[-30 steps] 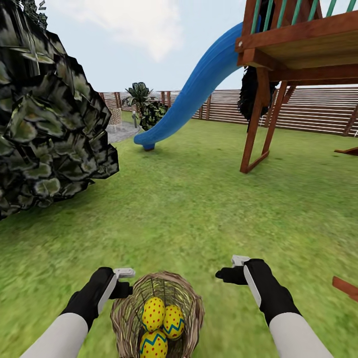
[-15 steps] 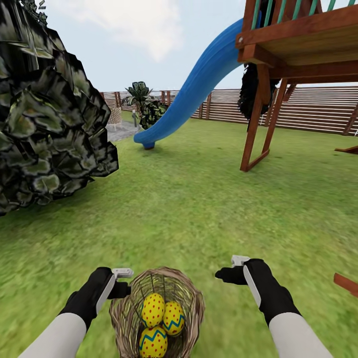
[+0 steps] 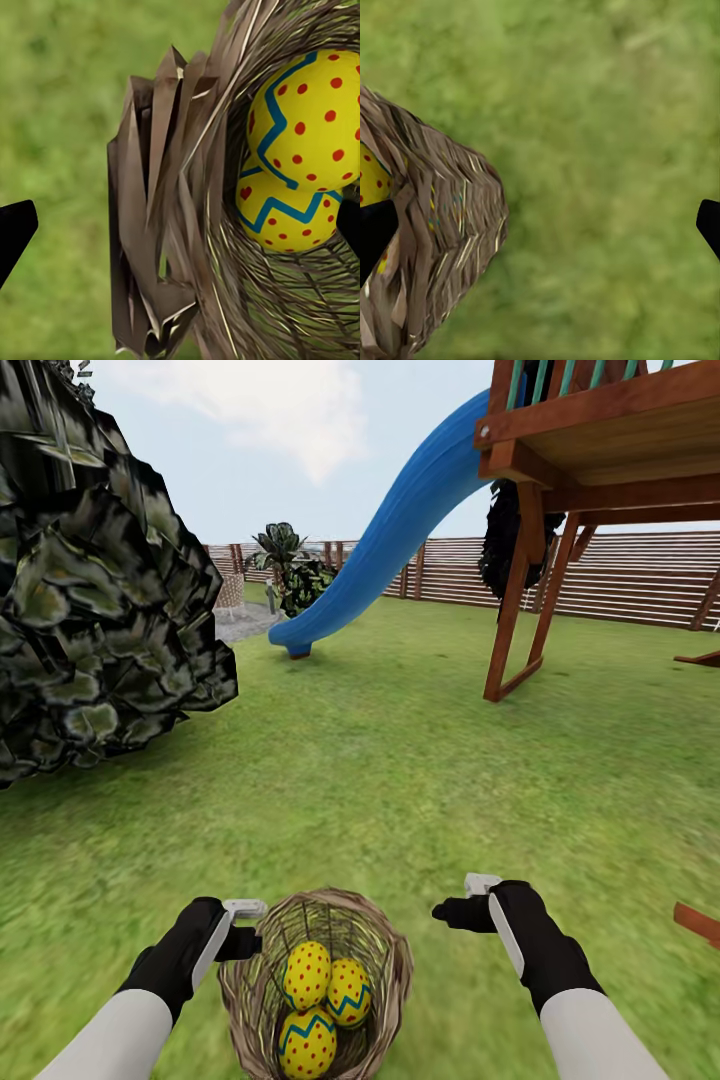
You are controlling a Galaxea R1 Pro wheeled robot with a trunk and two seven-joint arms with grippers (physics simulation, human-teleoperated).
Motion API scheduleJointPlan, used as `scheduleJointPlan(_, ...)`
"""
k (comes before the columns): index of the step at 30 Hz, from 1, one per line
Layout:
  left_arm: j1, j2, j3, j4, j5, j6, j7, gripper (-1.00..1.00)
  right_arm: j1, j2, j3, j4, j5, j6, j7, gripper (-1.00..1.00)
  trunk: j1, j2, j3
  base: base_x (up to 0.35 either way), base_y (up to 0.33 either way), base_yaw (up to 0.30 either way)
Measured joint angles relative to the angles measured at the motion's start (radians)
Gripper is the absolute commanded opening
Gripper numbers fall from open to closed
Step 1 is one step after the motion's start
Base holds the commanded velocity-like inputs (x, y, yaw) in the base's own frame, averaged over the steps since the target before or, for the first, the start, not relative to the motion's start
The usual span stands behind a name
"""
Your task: Take the three Easter eggs out of the wicker basket on the lawn in the garden, then place them on the lawn next to a single tree (choose any tree) so that all three eggs are next to the same tree and none are left in the basket.
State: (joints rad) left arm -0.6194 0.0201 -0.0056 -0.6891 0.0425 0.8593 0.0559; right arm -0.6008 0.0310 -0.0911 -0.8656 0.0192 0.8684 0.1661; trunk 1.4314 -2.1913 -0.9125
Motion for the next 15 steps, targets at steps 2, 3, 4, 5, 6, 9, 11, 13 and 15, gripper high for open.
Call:
scheduleJointPlan(2, 0.000, 0.001, 0.001, 0.000, 0.000, 0.000, 0.000, 1.00, 0.000, 0.001, 0.000, 0.000, 0.000, 0.000, 0.000, 1.00, 0.008, -0.014, -0.006, 0.000, 0.000, 0.000)
scheduleJointPlan(3, 0.000, 0.001, 0.001, 0.000, 0.000, 0.000, 0.000, 1.00, 0.000, 0.001, 0.000, 0.000, 0.000, 0.000, 0.000, 1.00, 0.012, -0.021, -0.009, 0.000, 0.000, 0.000)
scheduleJointPlan(4, 0.000, 0.001, 0.001, 0.000, 0.000, 0.000, 0.000, 1.00, 0.000, 0.001, 0.000, 0.000, 0.000, 0.000, 0.000, 1.00, 0.015, -0.028, -0.013, 0.000, 0.000, 0.000)
scheduleJointPlan(5, 0.000, 0.001, 0.000, 0.000, 0.000, 0.000, 0.000, 1.00, 0.000, 0.001, 0.000, 0.000, 0.000, 0.000, 0.000, 1.00, 0.019, -0.035, -0.016, 0.000, 0.000, 0.000)
scheduleJointPlan(6, 0.000, 0.001, 0.000, 0.000, 0.001, 0.000, 0.000, 1.00, 0.000, 0.001, 0.000, 0.000, 0.000, -0.001, 0.000, 1.00, 0.023, -0.042, -0.019, 0.000, 0.000, 0.000)
scheduleJointPlan(9, 0.000, 0.001, 0.000, 0.001, 0.001, 0.000, 0.000, 1.00, 0.000, 0.001, 0.000, 0.000, 0.001, -0.001, 0.000, 1.00, 0.035, -0.063, -0.028, 0.000, 0.000, 0.000)
scheduleJointPlan(11, 0.000, 0.001, 0.000, 0.001, 0.001, -0.001, -0.001, 1.00, 0.000, 0.001, 0.000, 0.000, 0.001, -0.001, 0.000, 1.00, 0.042, -0.077, -0.034, 0.000, 0.000, 0.000)
scheduleJointPlan(13, 0.000, 0.001, 0.000, 0.001, 0.001, -0.001, -0.001, 1.00, 0.000, 0.001, 0.000, 0.001, 0.001, -0.002, 0.000, 1.00, 0.050, -0.091, -0.041, 0.000, 0.000, 0.000)
scheduleJointPlan(15, 0.000, 0.001, -0.001, 0.002, 0.001, -0.001, -0.002, 1.00, 0.000, 0.002, 0.000, 0.000, 0.001, -0.002, 0.000, 1.00, 0.058, -0.105, -0.047, 0.000, 0.000, 0.000)
